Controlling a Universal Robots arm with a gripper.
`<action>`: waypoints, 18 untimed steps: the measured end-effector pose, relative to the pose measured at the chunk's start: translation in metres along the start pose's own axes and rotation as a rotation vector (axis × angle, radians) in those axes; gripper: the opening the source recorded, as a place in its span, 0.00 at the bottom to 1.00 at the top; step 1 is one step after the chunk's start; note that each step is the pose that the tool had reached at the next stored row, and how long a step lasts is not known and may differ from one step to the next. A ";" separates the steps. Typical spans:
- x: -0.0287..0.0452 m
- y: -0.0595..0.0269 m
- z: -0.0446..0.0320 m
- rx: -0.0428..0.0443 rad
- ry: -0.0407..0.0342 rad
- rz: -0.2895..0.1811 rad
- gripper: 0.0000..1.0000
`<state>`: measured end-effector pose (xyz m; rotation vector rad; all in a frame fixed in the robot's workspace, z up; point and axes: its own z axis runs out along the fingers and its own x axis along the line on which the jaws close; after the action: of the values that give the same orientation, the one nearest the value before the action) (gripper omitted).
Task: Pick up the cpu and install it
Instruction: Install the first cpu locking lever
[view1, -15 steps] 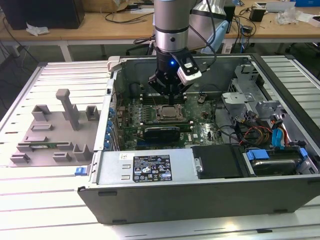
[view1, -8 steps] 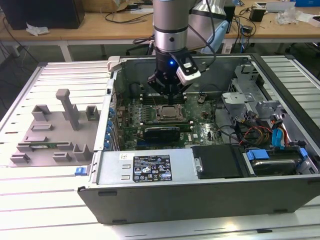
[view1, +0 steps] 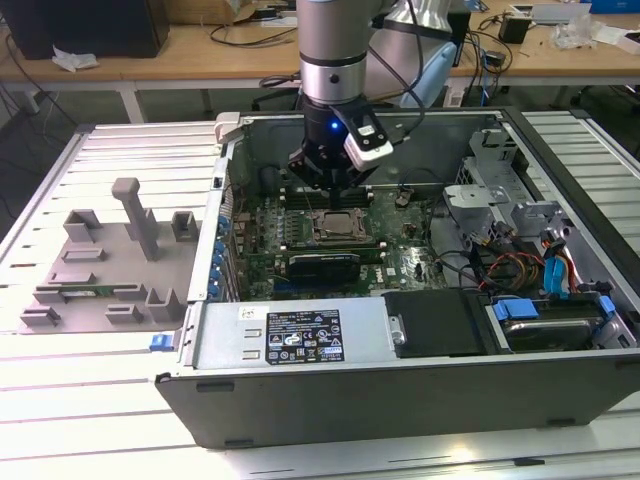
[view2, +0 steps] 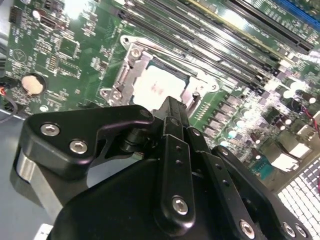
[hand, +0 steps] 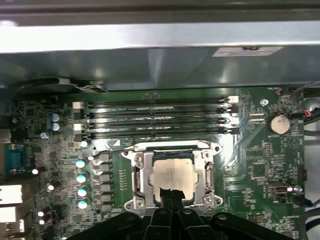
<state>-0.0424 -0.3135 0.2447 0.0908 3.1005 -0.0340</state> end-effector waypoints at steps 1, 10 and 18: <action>0.0032 0.0001 -0.0001 0.0000 0.0000 0.000 0.11; 0.0311 0.0006 -0.0013 0.0000 0.0000 0.000 0.11; 0.0508 0.0010 -0.0020 0.0000 0.0000 0.000 0.11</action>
<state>-0.0931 -0.3095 0.2446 0.0909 3.1005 -0.0339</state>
